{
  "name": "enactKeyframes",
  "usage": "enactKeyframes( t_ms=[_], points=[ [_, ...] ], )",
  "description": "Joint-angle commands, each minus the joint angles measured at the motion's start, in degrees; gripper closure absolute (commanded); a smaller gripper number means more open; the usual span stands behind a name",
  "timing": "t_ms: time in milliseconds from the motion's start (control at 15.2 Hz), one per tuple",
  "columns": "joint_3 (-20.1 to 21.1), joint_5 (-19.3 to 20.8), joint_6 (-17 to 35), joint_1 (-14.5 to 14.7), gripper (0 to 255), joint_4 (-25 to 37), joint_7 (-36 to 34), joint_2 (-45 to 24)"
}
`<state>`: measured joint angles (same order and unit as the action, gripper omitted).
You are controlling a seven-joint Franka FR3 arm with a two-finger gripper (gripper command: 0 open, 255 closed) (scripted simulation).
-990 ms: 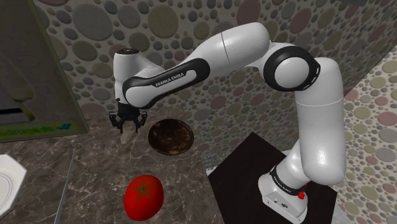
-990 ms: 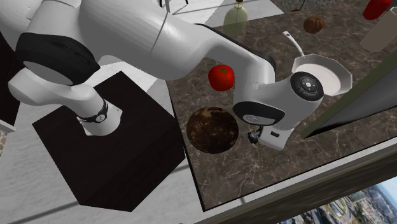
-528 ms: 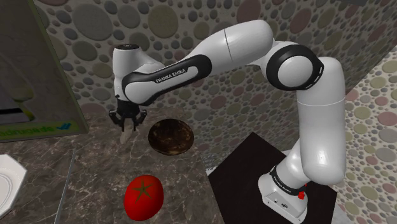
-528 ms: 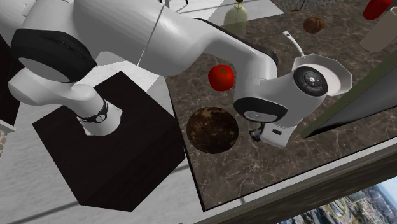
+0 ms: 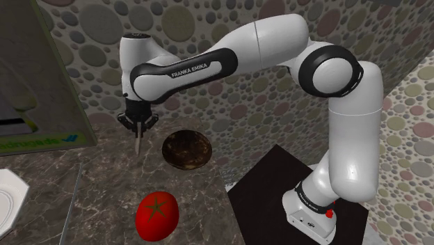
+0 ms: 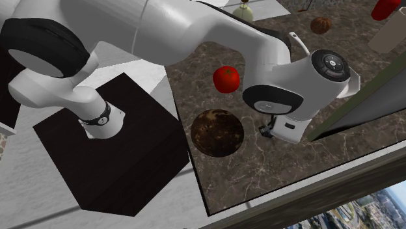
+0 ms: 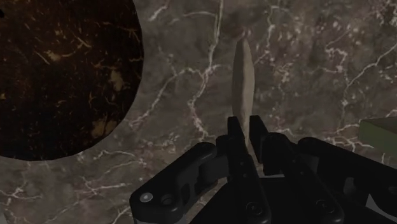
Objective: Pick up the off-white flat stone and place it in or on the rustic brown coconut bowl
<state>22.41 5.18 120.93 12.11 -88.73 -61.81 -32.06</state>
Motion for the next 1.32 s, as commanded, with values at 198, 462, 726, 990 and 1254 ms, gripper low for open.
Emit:
enactKeyframes(
  t_ms=[198,462,726,990,1254],
  points=[
    [0.3,-0.5,-3.1,-0.2,255,1.7,0.1,1.4],
    [0.6,-0.8,-5.7,-0.3,255,3.4,0.1,2.4],
    [1.0,-1.9,-6.2,-1.4,255,0.7,0.7,5.6],
    [2.0,-5.8,-1.9,-5.3,255,-13.1,3.9,15.6],
    [2.2,-10.4,0.7,-8.3,255,-24.9,8.1,25.1]
  ],
)
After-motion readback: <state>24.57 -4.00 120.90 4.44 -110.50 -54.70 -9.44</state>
